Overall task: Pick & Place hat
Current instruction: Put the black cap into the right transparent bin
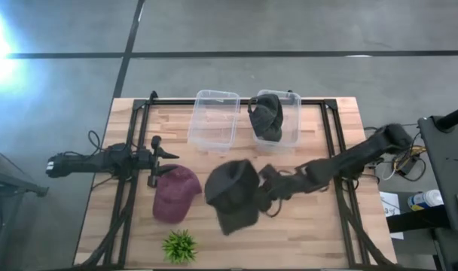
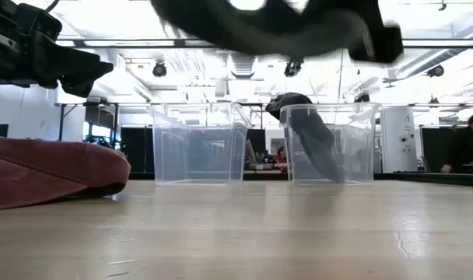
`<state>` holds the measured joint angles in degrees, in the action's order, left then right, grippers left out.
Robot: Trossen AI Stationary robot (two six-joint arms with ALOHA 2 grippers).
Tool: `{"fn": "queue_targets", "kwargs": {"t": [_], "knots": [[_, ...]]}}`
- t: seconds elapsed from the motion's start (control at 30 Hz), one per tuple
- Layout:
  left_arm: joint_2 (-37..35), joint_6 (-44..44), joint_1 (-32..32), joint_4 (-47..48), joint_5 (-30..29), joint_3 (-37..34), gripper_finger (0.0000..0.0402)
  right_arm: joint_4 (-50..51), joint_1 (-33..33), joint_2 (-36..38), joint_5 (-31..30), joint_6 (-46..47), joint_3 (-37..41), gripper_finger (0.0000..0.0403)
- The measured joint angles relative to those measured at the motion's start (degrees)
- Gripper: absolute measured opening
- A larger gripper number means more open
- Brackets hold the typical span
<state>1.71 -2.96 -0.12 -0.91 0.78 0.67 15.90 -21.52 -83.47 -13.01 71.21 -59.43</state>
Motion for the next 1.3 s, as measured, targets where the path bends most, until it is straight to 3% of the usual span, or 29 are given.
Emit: {"fn": "queue_targets", "kwargs": {"t": [0.3, 0.67, 0.83, 0.97, 1.13, 1.3], "knots": [[0.07, 0.0, -0.01, 0.02, 0.0, 0.0, 0.0158, 19.4, 0.76, 8.86, -11.93, -2.93, -4.69, 0.0013], [0.07, 0.0, 0.0, 0.03, 0.0, 0.0, 0.0158, 35.5, 2.29, 12.17, -31.77, -11.52, -12.93, 0.0013], [0.07, 0.0, -0.01, 0.04, -0.01, 0.0, 0.0158, 39.49, 3.63, 12.92, -46.87, -11.47, -14.81, 0.0013], [0.07, 0.0, -0.01, 0.04, 0.0, 0.0, 0.0158, 41.43, 7.22, 13.72, -54.99, -12.13, -15.61, 0.0013], [0.07, 0.0, 0.0, 0.04, -0.01, 0.0, 0.0158, 44.33, 15.47, 13.55, -55.34, -14.2, -15.53, 0.0013], [0.07, -0.02, -0.02, 0.04, -0.01, 0.0, 0.0158, 51.76, 24.43, 12.71, -52.29, -7.09, -15.33, 0.0013]]}}
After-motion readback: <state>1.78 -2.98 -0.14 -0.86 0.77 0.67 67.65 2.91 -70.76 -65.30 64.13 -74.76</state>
